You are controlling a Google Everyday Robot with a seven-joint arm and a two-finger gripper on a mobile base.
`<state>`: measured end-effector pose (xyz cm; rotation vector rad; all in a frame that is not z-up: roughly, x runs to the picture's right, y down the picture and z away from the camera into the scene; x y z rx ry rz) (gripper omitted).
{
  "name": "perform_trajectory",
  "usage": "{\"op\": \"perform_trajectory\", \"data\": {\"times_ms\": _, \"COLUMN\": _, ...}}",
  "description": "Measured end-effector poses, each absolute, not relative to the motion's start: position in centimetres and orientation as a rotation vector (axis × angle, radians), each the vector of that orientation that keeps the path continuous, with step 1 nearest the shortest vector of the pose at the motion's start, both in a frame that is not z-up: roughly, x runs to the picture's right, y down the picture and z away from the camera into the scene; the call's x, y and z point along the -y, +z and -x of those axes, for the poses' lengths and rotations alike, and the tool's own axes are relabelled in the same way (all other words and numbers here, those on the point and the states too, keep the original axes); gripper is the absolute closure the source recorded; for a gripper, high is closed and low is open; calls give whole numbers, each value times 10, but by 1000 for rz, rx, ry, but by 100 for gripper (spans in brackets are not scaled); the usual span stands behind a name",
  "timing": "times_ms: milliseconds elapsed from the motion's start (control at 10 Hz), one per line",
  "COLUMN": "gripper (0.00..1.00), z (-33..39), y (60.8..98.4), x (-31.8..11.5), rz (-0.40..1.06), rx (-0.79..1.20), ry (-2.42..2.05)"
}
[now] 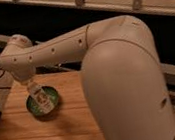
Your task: Place the bottle in the ceramic bowl
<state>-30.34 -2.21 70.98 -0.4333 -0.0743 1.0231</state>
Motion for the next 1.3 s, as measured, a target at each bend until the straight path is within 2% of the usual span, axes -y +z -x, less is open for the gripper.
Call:
{"op": "perform_trajectory", "data": {"times_ms": 400, "gripper": 100, "z": 305, "y": 744, "x": 26, "rz": 338, "rx": -53, "ry": 1014}}
{"op": "perform_trajectory", "data": {"times_ms": 500, "gripper": 99, "z": 308, "y": 742, "x": 26, "rz": 342, "rx": -46, "ry": 1013}}
{"op": "perform_trajectory", "data": {"times_ms": 800, "gripper": 74, "z": 304, "y": 744, "x": 27, "rz": 337, "rx": -52, "ry": 1016}}
{"op": "perform_trajectory", "data": {"times_ms": 1300, "gripper": 24, "z": 304, "y": 744, "x": 27, "rz": 338, "rx": -52, "ry": 1016}}
